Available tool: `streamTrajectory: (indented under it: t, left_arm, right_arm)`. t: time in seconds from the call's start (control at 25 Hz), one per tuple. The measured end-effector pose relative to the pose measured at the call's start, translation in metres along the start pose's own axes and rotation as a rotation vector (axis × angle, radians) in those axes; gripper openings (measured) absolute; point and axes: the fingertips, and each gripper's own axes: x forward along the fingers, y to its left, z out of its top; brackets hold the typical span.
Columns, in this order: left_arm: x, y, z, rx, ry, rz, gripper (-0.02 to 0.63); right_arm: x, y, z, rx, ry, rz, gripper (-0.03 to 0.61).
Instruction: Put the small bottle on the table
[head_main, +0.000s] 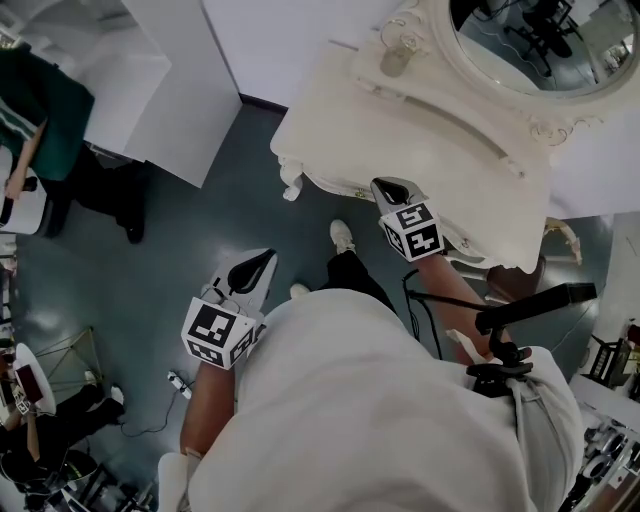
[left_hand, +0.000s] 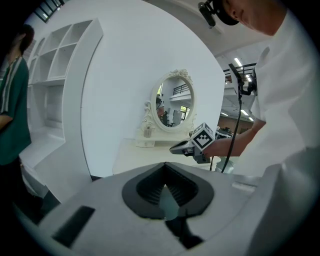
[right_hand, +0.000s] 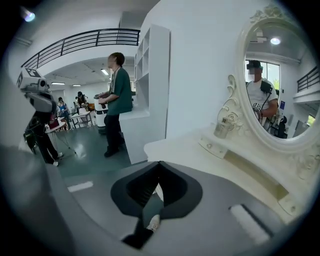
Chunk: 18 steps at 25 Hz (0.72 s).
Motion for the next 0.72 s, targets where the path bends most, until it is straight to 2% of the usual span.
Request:
streamTrajectory:
  t: [0.4, 0.72]
  left_arm:
    - [-0.03, -0.02, -0.031, 0.006, -0.015, -0.029, 0.003]
    - [-0.051, -0.024, -0.05, -0.005, -0.013, -0.022, 0.003]
  right_arm:
    - [-0.042, 0.088, -0.003, -0.052, -0.043, 0.099, 0.002]
    - [-0.058, 0.133, -0.002, -0.085, -0.06, 0.148, 0.002]
